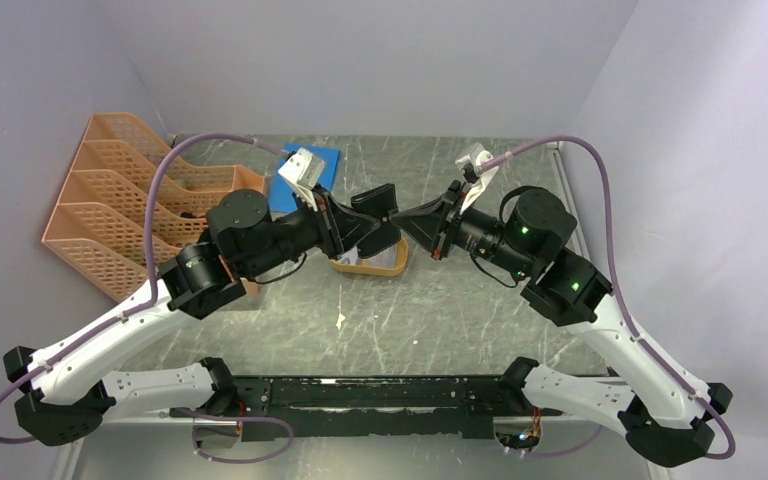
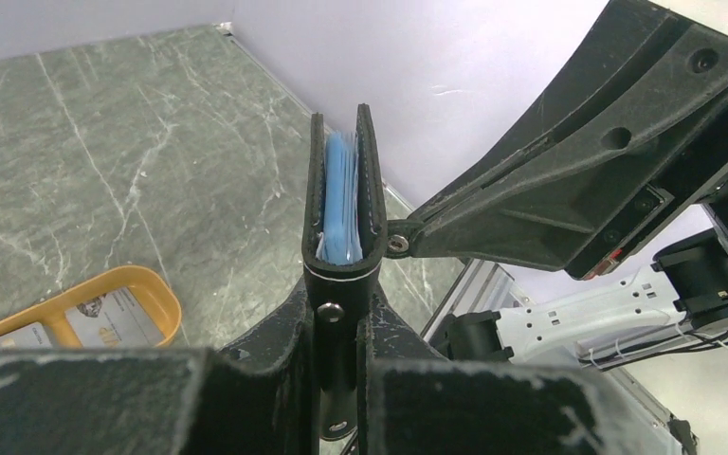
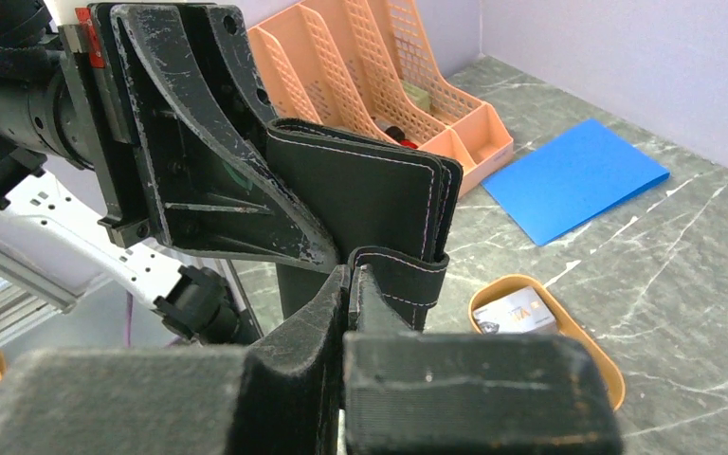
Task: Put the credit cards into the card holder
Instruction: Close the card holder.
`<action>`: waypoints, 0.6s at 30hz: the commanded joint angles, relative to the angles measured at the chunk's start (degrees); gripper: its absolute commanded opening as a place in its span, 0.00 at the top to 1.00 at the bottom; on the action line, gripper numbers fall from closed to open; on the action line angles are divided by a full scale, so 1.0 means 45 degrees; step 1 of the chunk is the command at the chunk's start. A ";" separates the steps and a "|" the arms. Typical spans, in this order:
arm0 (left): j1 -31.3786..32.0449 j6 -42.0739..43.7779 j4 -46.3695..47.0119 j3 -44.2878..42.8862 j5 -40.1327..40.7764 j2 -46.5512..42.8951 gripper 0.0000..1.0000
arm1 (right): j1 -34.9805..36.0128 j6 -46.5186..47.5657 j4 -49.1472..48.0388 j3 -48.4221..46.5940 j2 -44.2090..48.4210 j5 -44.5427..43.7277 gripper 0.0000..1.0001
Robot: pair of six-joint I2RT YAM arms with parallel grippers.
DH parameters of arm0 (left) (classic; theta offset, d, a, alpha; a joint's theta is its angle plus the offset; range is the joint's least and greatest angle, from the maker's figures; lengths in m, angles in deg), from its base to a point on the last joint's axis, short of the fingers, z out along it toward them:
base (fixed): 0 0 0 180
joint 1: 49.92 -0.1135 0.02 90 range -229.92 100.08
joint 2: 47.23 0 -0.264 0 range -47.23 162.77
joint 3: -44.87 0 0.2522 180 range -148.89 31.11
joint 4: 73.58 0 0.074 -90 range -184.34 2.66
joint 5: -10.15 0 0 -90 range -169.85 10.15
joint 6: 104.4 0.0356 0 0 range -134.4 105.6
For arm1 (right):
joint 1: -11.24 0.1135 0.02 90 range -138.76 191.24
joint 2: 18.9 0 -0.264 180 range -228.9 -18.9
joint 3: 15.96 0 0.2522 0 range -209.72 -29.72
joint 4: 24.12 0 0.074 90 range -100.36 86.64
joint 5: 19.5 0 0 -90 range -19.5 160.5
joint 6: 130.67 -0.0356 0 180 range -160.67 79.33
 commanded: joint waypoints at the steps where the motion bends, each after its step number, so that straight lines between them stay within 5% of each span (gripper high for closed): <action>1: -0.0028 -0.0320 0.0764 -0.0446 0.0022 -0.0080 0.95 | -0.0005 0.0315 0.0165 0.0121 0.0119 -0.0405 1.00; 18: -0.0019 -0.0352 0.0836 -0.0318 -0.0208 -0.0237 0.95 | -0.0005 0.0336 0.0106 0.0054 -0.0317 -0.0253 1.00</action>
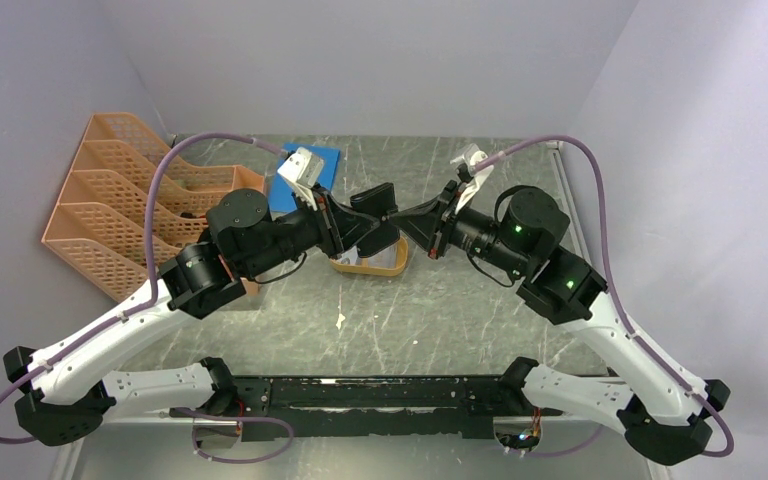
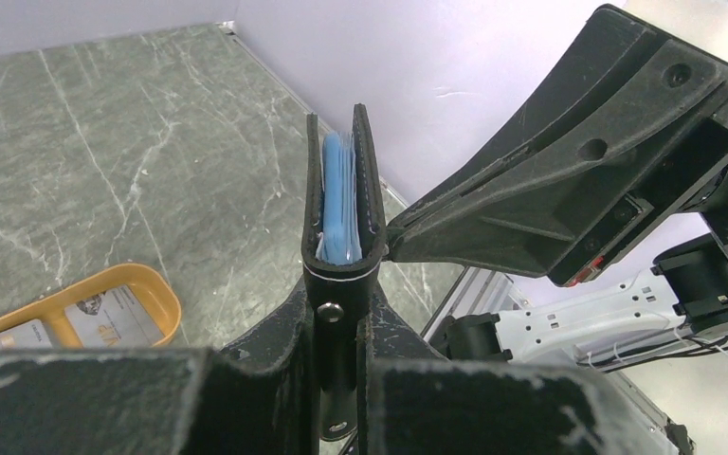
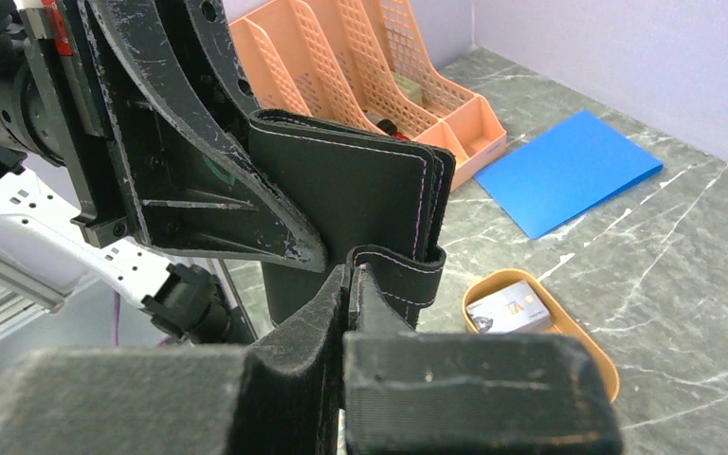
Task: Put the credit cards into the card holder
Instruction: Close the card holder.
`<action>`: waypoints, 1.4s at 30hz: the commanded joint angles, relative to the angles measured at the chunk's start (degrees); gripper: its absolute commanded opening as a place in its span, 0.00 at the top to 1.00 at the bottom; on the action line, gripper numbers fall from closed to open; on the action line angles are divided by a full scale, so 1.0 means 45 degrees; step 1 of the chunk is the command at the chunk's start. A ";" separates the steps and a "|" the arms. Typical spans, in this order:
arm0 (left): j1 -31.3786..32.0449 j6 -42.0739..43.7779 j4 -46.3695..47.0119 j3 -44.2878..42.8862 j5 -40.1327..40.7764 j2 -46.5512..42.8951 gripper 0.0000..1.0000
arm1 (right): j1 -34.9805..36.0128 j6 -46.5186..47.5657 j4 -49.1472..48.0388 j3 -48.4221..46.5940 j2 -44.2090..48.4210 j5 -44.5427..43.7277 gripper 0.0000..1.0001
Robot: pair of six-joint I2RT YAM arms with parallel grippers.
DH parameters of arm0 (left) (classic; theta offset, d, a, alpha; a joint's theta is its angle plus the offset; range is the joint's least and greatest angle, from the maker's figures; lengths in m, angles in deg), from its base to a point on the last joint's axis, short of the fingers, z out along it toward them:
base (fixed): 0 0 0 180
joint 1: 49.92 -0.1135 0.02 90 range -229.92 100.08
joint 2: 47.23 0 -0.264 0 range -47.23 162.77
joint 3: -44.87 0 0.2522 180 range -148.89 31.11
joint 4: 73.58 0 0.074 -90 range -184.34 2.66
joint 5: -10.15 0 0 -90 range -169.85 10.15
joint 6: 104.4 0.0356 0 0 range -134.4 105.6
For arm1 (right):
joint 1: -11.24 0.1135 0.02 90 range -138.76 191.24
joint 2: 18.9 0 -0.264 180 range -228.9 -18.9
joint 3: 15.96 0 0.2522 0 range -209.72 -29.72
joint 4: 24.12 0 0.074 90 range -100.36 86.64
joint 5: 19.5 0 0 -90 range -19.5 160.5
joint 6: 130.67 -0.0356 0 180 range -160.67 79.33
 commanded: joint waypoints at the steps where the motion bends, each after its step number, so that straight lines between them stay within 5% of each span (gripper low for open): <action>1: 0.0013 -0.0161 0.0837 -0.0329 -0.0283 -0.0247 0.95 | -0.0005 0.0156 0.0180 -0.0102 -0.0205 0.0079 1.00; 42: 0.0003 -0.0289 0.0997 -0.0327 -0.0524 -0.0277 0.95 | 0.0014 0.0492 0.1111 -0.0693 -0.0945 -0.0347 1.00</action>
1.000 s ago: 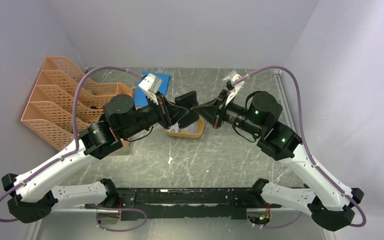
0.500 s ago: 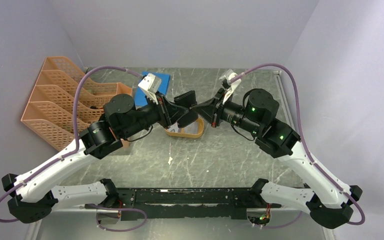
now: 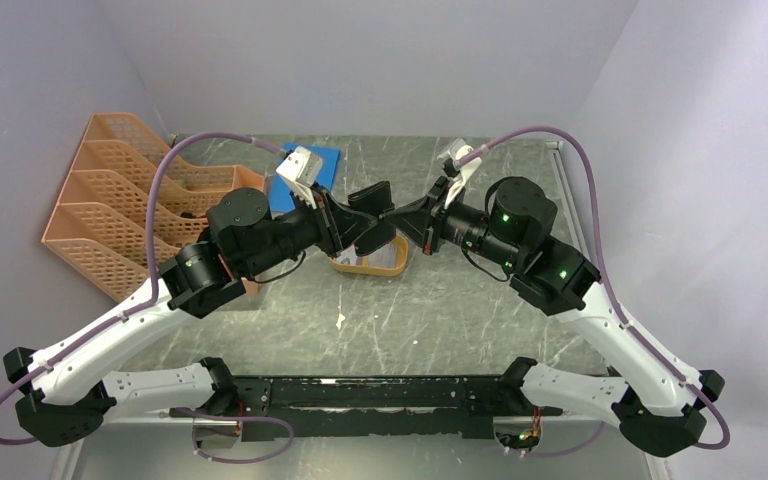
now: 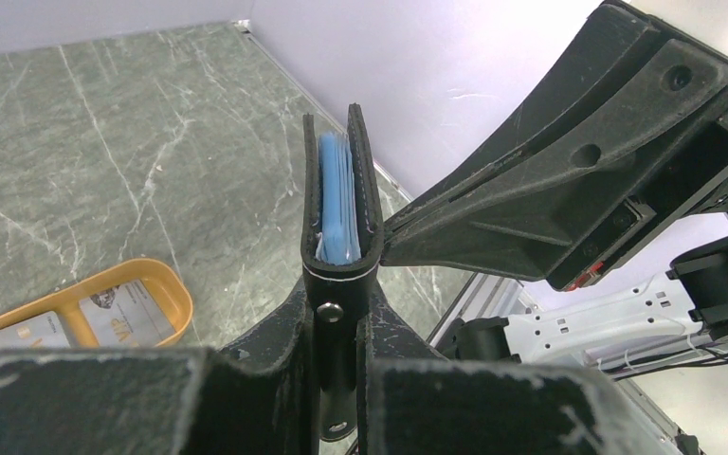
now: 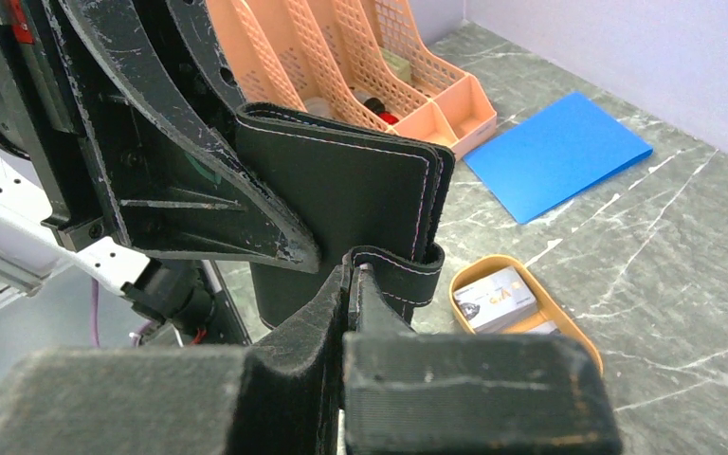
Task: Put the credit cards into the card holder
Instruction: Close the card holder.
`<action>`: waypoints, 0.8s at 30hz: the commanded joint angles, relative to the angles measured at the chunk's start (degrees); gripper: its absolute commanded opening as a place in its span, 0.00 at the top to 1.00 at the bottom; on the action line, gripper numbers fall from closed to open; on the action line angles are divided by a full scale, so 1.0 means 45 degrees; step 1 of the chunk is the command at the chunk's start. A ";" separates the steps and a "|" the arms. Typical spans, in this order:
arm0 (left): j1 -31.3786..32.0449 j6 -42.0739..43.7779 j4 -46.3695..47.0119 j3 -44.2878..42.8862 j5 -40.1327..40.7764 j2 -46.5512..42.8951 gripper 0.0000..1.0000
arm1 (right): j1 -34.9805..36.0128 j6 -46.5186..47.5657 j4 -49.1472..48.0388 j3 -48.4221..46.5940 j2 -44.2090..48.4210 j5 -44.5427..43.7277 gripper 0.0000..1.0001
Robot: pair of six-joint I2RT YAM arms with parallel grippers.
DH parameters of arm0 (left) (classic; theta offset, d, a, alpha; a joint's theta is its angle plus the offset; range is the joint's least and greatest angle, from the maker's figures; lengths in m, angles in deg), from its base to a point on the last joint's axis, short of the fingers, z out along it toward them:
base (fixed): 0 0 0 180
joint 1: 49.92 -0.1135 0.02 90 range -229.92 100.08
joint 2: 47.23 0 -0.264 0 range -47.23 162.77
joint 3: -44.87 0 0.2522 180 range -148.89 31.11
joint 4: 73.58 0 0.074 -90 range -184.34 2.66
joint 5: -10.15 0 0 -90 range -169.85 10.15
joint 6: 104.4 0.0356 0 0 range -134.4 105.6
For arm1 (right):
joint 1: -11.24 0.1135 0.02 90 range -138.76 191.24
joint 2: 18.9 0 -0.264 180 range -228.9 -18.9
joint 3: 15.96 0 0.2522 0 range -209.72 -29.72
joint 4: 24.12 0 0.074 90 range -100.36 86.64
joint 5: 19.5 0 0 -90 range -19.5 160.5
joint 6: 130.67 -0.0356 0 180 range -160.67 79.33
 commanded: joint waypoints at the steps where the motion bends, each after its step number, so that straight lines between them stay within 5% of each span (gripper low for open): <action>1: 0.0111 -0.0307 0.1168 -0.0321 -0.0745 -0.0267 0.95 | 0.0000 -0.0099 0.0235 0.0068 -0.0131 -0.0168 1.00; 24: 0.0112 -0.0619 0.1741 -0.0452 -0.1370 0.0249 0.95 | 0.0058 -0.1154 -0.0458 0.0182 -0.0589 0.0103 1.00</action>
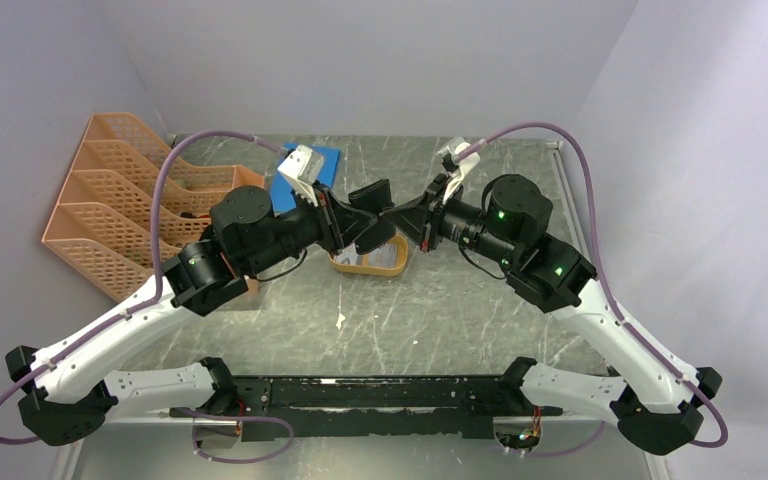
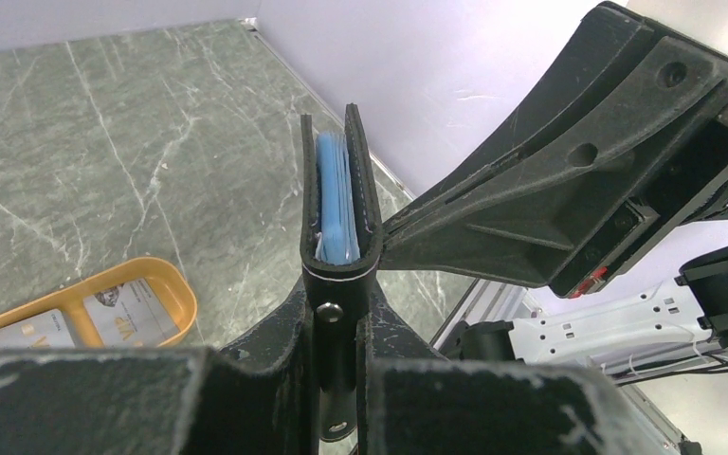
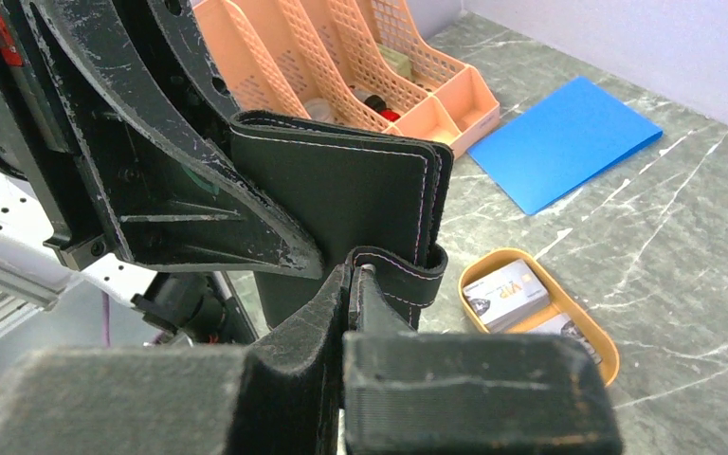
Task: Put the credit cards into the card holder
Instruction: Close the card holder.
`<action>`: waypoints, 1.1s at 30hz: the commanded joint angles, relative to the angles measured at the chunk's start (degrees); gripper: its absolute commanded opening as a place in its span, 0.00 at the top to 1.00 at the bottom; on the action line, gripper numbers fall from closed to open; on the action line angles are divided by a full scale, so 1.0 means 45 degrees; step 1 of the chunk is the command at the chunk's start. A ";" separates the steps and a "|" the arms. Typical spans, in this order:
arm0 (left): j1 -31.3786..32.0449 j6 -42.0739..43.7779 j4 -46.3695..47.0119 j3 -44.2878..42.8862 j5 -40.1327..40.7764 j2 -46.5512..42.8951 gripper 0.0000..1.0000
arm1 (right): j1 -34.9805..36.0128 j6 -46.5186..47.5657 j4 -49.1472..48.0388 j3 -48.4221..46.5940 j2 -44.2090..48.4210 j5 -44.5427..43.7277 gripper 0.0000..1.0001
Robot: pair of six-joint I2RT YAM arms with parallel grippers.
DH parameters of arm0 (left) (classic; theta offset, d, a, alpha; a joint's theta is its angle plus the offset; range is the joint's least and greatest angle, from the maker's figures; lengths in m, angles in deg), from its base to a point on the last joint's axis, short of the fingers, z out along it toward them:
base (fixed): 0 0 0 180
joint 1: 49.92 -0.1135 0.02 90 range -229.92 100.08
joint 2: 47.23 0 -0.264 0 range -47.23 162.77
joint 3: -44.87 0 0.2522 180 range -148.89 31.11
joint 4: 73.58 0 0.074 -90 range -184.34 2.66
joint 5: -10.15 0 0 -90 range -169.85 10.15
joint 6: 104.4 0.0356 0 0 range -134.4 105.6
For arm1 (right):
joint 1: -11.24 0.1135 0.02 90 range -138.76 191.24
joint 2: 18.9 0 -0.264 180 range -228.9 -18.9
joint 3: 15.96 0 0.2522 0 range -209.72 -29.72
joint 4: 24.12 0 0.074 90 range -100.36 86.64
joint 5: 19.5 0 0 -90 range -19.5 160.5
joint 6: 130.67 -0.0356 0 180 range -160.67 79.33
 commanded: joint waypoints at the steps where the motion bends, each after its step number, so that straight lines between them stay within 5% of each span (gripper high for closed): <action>1: 0.0206 -0.0583 0.1746 -0.0475 -0.1430 0.0151 0.95 | 0.0080 -0.0521 -0.0408 0.0217 -0.0390 0.0095 1.00; 33: 0.0231 -0.1245 0.2969 -0.0641 -0.4170 0.0731 0.95 | 0.0690 -0.0849 -0.0316 -0.0226 -0.1520 -0.0418 1.00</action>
